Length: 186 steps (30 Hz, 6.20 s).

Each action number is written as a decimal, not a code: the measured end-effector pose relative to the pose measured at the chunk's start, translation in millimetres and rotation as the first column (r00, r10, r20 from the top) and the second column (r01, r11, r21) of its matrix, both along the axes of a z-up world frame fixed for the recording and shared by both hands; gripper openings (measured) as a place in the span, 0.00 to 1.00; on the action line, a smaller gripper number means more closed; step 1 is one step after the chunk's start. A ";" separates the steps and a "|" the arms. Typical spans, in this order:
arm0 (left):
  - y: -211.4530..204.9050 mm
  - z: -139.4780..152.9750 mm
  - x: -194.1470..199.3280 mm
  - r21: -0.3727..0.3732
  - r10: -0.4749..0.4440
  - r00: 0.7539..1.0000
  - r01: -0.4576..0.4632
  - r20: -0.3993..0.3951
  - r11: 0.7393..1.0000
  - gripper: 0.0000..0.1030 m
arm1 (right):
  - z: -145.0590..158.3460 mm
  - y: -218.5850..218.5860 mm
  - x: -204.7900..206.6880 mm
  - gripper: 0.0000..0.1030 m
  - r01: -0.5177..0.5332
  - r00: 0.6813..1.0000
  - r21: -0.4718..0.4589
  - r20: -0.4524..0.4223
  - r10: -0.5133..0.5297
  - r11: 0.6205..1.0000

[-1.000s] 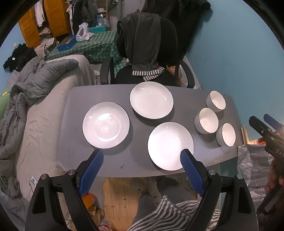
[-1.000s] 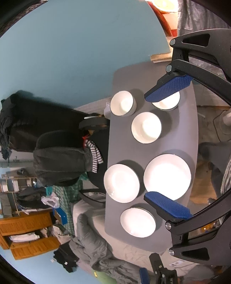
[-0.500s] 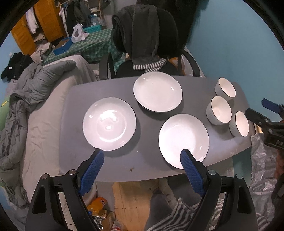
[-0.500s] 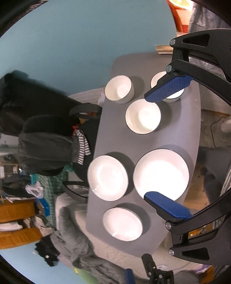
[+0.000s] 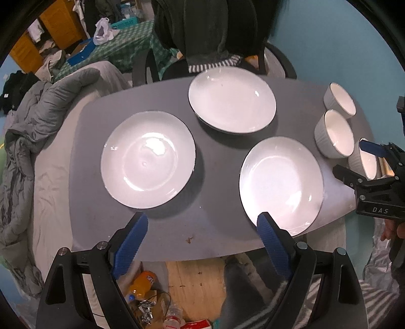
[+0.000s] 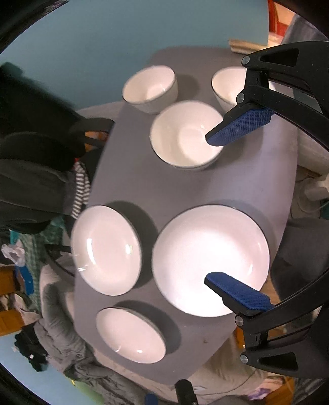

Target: Organize plates and bowls

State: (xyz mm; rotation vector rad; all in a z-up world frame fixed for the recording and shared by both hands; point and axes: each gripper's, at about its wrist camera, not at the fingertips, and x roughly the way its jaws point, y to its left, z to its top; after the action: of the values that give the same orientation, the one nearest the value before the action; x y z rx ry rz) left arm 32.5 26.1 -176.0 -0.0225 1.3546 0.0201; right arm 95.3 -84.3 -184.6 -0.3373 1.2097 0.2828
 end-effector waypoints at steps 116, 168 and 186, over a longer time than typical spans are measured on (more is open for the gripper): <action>-12.1 -128.1 81.0 -0.188 0.015 0.975 -0.057 -0.220 0.980 0.16 | -82.2 -8.2 73.3 0.11 -0.035 0.911 0.179 -0.399 0.104 0.983; 38.6 -81.0 117.3 -0.261 0.114 0.984 -0.148 -0.139 0.954 0.20 | -42.9 -4.5 112.6 0.13 0.010 0.922 0.264 -0.377 0.093 0.964; 59.2 -74.1 196.2 -0.236 0.147 0.980 -0.176 -0.133 0.956 0.20 | -43.6 18.2 177.7 0.14 -0.027 0.923 0.227 -0.369 0.111 0.974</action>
State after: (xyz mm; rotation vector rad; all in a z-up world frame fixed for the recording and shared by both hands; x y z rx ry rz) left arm 228.7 85.3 -250.1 -0.3472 1.4600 -0.0094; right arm 273.0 -66.1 -228.2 -0.1350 1.5338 0.5581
